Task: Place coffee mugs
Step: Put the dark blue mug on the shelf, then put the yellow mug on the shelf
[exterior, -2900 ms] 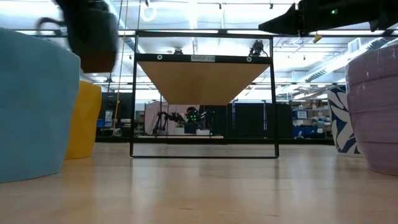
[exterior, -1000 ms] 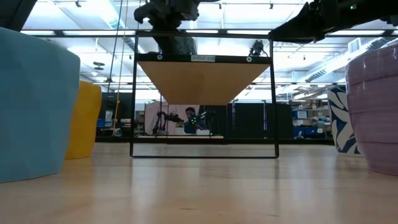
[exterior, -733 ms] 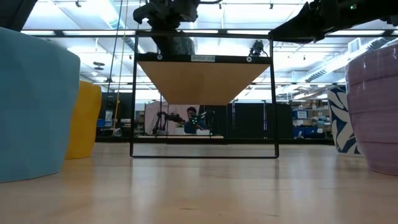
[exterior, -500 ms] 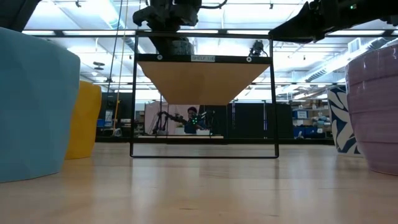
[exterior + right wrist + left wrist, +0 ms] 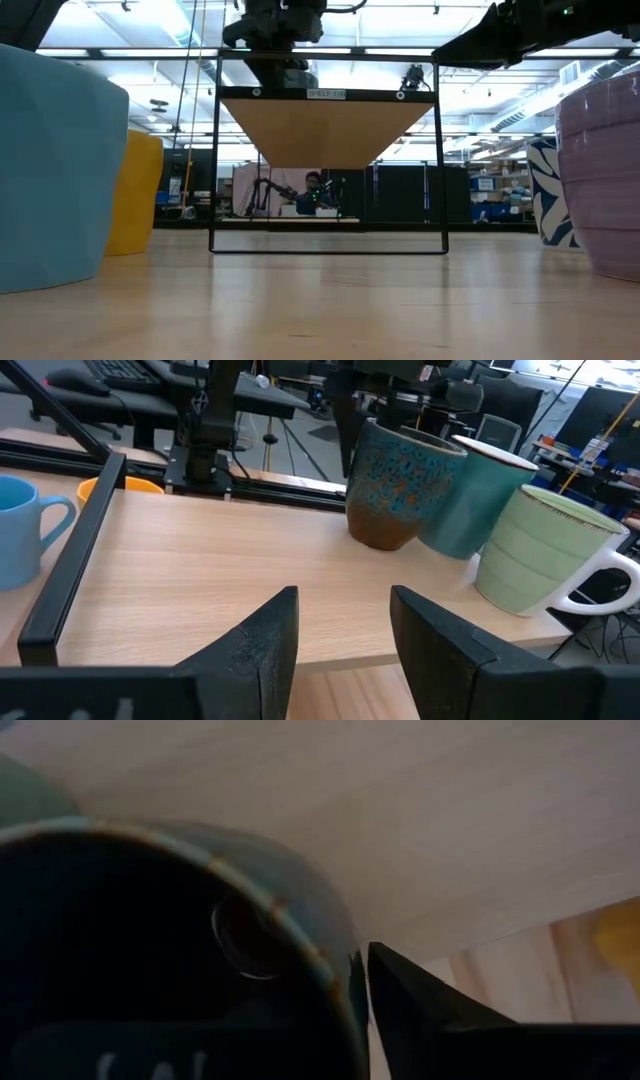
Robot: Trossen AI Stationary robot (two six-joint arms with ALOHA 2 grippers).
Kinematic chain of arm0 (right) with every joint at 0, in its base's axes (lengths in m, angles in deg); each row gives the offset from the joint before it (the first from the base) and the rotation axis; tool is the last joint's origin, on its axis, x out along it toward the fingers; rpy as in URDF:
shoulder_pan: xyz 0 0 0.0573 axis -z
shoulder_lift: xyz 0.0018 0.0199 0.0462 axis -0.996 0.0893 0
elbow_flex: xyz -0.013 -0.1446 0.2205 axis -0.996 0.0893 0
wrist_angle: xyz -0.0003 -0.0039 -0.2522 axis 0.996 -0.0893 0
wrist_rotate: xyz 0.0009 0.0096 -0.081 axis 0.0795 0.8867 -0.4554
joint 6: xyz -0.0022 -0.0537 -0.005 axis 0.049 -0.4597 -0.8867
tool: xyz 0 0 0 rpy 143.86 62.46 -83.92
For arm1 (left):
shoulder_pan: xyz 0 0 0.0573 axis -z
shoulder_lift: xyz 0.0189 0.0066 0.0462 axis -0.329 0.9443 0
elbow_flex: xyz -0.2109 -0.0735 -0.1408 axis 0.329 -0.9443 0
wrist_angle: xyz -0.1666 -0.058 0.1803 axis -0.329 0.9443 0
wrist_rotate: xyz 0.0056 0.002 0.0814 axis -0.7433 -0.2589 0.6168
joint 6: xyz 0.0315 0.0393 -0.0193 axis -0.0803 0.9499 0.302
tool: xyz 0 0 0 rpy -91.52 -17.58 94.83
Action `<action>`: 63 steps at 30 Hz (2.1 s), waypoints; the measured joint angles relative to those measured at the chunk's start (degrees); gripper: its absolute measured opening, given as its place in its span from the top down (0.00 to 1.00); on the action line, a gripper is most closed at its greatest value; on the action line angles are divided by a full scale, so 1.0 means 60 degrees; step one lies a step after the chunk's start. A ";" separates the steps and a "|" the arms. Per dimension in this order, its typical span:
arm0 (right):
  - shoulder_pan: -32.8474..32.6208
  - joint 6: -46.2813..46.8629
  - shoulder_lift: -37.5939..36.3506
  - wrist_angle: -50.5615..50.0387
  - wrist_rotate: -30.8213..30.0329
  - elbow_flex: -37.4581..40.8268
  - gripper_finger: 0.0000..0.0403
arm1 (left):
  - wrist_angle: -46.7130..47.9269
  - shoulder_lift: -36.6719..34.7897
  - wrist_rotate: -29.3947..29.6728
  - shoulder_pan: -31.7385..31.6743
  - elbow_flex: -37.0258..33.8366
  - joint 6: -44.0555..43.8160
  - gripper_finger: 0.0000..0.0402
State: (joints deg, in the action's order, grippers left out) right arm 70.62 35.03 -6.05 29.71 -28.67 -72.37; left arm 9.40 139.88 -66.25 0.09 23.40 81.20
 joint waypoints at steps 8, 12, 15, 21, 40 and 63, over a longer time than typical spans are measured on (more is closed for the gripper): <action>0.0000 -0.0003 0.0002 -0.0026 -0.0002 0.0000 0.59 | 0.0017 0.0000 0.0587 0.0122 0.0000 0.0001 0.72; 0.0003 0.0000 0.0003 -0.0028 0.0000 0.0000 0.59 | 0.0020 -0.0004 0.0645 0.0124 0.0000 0.0004 0.72; 0.0000 -0.0004 0.0000 -0.0032 0.0000 0.0000 0.59 | 0.0014 -0.0004 0.0723 0.0101 0.0000 0.0019 0.72; 0.0000 -0.0004 0.0002 -0.0035 0.0000 0.0000 0.59 | 0.0002 -0.0004 0.1252 0.0094 0.0000 0.0013 0.71; 0.0003 -0.0007 0.0001 -0.0042 0.0000 0.0000 0.59 | -0.0065 -0.0181 0.1439 0.0219 -0.0004 -0.0465 0.64; 0.0004 -0.0029 0.0004 -0.0026 0.0068 0.0004 0.59 | -0.1109 -0.1952 0.1653 0.1130 -0.0004 -0.1418 0.50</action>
State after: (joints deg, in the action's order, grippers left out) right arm 70.64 34.86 -6.03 29.56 -28.26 -72.35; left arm 2.75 128.17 -56.33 6.87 23.38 72.69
